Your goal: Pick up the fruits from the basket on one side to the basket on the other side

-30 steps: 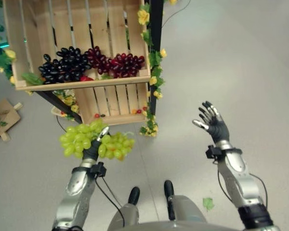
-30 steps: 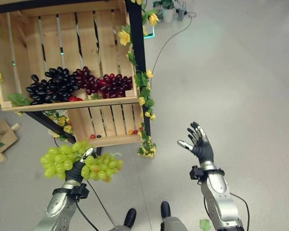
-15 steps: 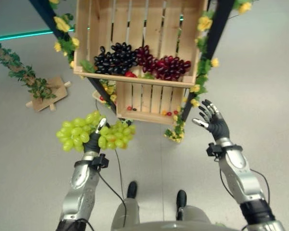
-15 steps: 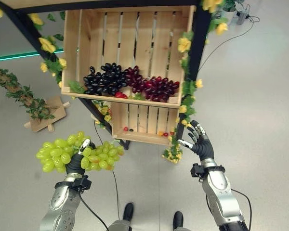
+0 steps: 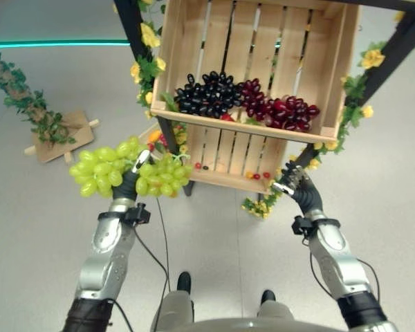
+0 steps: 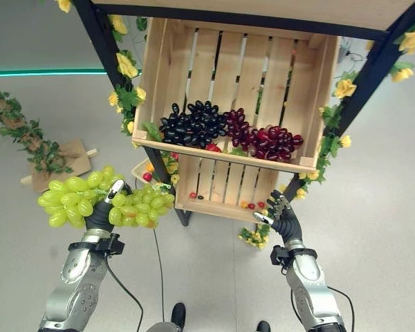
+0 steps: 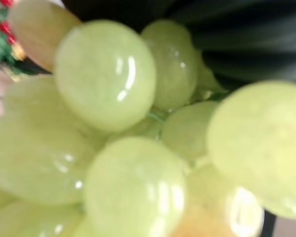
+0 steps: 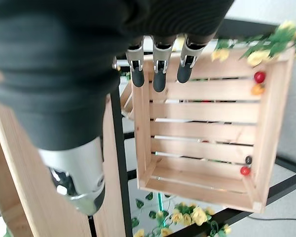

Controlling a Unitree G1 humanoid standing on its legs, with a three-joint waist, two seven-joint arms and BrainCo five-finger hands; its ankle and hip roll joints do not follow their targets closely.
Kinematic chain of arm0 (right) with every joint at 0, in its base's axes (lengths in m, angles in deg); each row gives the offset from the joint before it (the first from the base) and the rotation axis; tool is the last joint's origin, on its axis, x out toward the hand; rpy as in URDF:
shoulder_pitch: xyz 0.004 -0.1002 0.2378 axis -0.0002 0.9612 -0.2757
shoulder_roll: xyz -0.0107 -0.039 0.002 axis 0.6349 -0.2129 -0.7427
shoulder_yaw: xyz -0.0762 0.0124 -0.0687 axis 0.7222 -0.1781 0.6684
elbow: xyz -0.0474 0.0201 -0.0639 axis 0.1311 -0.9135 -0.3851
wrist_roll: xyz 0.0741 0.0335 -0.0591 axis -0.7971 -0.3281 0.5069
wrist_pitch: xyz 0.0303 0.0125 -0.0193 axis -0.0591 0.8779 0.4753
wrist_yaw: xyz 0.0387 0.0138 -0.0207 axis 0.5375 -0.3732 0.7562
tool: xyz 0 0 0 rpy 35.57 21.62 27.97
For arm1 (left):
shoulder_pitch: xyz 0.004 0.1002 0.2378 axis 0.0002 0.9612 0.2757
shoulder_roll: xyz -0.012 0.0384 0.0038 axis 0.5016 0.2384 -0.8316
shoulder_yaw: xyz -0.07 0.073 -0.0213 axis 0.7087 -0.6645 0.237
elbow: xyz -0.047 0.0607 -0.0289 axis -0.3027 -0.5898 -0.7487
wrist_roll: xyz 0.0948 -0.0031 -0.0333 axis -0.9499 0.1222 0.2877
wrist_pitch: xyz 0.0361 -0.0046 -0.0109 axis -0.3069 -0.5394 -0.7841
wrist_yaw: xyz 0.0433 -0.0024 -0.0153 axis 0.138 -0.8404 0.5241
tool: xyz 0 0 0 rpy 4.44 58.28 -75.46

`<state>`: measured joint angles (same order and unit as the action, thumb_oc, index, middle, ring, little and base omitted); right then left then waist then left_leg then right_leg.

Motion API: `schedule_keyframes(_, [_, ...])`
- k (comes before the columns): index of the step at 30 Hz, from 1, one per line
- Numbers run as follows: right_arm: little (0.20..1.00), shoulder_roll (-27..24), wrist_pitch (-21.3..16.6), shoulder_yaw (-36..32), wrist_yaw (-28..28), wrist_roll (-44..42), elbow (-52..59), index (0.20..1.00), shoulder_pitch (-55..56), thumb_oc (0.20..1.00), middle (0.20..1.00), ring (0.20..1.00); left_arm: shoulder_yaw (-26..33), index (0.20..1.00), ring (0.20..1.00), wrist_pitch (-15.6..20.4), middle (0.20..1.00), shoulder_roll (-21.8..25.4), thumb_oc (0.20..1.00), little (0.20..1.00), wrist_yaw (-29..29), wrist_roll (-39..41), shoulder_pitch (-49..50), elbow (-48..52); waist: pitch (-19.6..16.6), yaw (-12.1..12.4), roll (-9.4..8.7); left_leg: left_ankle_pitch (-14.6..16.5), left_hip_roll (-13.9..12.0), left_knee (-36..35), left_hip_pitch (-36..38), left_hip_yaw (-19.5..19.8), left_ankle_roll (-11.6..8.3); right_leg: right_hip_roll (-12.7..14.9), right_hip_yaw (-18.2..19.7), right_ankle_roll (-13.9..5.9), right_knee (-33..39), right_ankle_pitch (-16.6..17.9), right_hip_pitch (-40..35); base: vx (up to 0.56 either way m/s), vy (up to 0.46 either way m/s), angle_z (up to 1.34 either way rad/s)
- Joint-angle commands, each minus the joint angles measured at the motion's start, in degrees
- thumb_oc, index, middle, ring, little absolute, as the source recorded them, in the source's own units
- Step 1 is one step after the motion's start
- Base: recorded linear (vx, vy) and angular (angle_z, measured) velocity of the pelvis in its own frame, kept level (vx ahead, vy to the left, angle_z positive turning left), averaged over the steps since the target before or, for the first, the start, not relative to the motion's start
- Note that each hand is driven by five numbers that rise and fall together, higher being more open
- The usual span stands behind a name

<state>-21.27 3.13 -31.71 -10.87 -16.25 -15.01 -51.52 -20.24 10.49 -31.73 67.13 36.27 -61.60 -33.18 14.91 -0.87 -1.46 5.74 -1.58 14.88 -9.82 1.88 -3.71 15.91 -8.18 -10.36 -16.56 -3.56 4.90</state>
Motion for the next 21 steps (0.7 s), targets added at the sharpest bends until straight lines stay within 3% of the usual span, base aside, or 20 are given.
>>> schedule_keyframes(1, [1.000,-0.61,-2.13,0.64,0.30,0.13,0.13,1.000,-2.73,1.000,1.000,1.000,1.96,0.200,0.200,4.32,0.200,2.11,0.200,0.200,0.07,-1.28,-1.74,7.14,-2.46,-0.29,1.74,-0.14,-1.21,-7.27,2.88,1.40,-0.18,-2.52,0.95,-0.58,-7.09,-3.80,3.88,0.06,0.007,-0.29])
schedule_keyframes(2, [1.000,-0.58,-2.18,0.64,0.31,0.11,0.03,1.000,-2.82,1.000,1.000,1.000,1.96,0.200,0.200,4.37,0.200,2.16,0.200,0.200,0.06,-1.26,-1.82,7.06,-2.24,-0.43,1.81,-0.09,-1.30,-7.32,3.15,1.57,-0.20,-2.63,0.69,-0.55,-6.61,-3.72,3.30,0.08,-0.068,-0.37])
schedule_keyframes(3, [1.000,-0.63,-1.94,1.10,0.40,0.21,-0.71,1.000,-2.40,1.000,1.000,1.000,2.16,0.200,0.200,3.80,0.200,2.66,0.200,0.200,0.06,-1.65,-2.35,7.15,-2.29,-0.07,1.48,0.83,-0.94,-5.98,2.81,1.74,-0.47,-0.69,-1.15,-0.64,0.11,-3.76,1.31,0.07,-0.088,-0.16])
schedule_keyframes(6, [1.000,-1.65,-1.63,1.84,0.50,0.39,-2.49,1.000,-3.26,1.000,1.000,1.000,0.45,0.200,0.200,3.42,0.200,3.21,0.200,0.200,-0.72,-1.63,-3.33,6.85,-4.10,0.58,0.45,0.45,-1.96,-5.97,2.84,0.51,-1.57,-2.16,-2.61,-0.05,7.46,-4.14,-3.07,0.08,-0.107,0.03])
schedule_keyframes(12, [1.000,-2.39,-0.14,1.68,0.98,-0.56,-3.93,1.000,-2.10,1.000,1.000,1.000,-3.96,0.200,0.200,1.38,0.200,3.31,0.200,0.200,-3.34,2.49,-6.01,9.32,-5.61,-0.20,0.35,0.14,-3.55,-5.95,3.61,0.36,-2.98,-3.40,-2.93,1.32,11.36,-5.58,-7.26,0.04,-0.081,-0.10])
schedule_keyframes(21, [1.000,-3.82,0.73,2.25,1.91,-0.48,-6.95,1.000,-0.61,1.000,1.000,1.000,-5.38,0.200,0.200,2.00,0.200,4.59,0.200,0.200,-1.76,5.85,-15.03,6.77,-5.78,-2.27,1.24,0.08,-5.63,-4.65,5.48,0.28,-4.70,-5.32,-2.61,2.98,14.20,-6.90,-11.56,0.01,-0.076,-0.08])
